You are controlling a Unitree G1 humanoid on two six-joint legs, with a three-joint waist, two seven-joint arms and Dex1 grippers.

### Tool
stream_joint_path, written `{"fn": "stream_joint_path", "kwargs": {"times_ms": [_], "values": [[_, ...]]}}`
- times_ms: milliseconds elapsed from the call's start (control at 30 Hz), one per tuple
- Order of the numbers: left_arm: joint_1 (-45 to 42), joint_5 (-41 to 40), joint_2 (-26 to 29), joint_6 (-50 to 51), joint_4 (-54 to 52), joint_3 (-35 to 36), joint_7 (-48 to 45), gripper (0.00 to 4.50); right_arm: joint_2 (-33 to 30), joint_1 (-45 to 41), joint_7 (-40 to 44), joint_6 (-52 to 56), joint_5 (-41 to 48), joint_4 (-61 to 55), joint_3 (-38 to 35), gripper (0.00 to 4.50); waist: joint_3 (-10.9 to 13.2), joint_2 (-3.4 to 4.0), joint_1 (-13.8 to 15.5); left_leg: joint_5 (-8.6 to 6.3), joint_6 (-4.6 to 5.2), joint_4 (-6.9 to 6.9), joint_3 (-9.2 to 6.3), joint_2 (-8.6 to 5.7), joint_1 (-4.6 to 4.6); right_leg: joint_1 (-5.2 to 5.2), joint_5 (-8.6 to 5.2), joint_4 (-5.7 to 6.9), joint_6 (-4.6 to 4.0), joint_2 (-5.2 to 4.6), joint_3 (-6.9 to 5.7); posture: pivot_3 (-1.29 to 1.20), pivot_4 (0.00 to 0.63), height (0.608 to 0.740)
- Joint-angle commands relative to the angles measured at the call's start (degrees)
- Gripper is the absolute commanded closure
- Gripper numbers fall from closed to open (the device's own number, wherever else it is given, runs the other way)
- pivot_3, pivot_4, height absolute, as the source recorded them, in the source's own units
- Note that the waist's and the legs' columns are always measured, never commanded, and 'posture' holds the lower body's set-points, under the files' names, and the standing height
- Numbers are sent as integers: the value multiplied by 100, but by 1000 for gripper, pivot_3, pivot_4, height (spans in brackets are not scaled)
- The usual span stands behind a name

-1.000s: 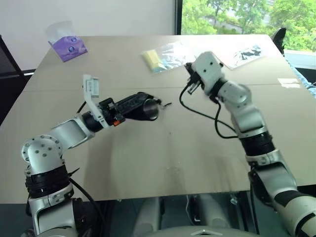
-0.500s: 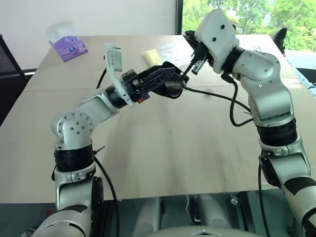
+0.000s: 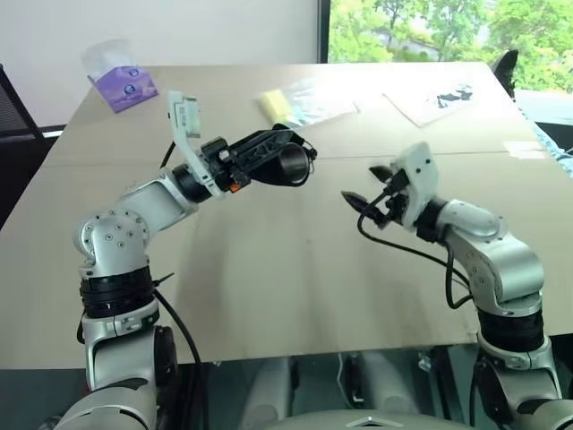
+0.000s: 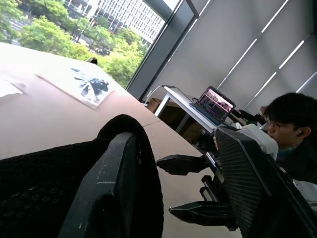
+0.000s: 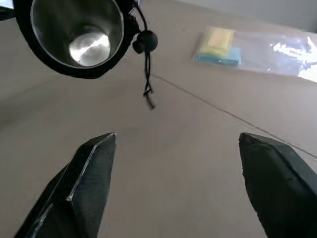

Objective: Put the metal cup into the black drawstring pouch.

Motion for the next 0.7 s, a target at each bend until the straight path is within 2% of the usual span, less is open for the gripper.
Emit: {"fn": "stream_joint_path", "kwargs": {"times_ms": [33,200,467,567,667,700], "values": [[-91,-97,222,80,-34,148,-110,1988,225,65,-147,-677,-135,450,388,784,0,1,2,0,0,0,0,0,2,1,0,1,0,3,-1,0,150,740],[-151,-120,377,190,-58,141,-114,1988,692,-336,-554,-1467,-514,1576,732,784,0,-1,9,13,-23,4,0,-2,-3,0,0,-2,0,7,-4,0,150,740],[-201,-418,483,437,-288,291,165,1988,1496,-1279,-759,-2694,-672,3506,752,784,0,-1,8,14,-25,1,-2,0,-3,-1,0,-2,0,2,-3,0,150,740],[-189,-530,580,509,-373,390,327,1988,1845,-1658,-601,-3119,-513,4234,649,1520,0,-1,-22,15,-26,1,1,0,-2,-1,0,0,0,2,-1,0,150,740],[-193,-663,643,568,-465,450,487,1988,2023,-1921,-552,-3418,-467,4745,535,2873,0,0,-5,14,-26,-1,-2,3,-2,-2,0,-1,0,3,-3,0,150,740],[-189,-713,662,581,-498,470,546,1988,2053,-1980,-554,-3490,-470,4857,509,3169,0,-1,1,14,-26,-1,-2,3,-2,-2,0,-2,0,1,-3,0,150,740]]}}
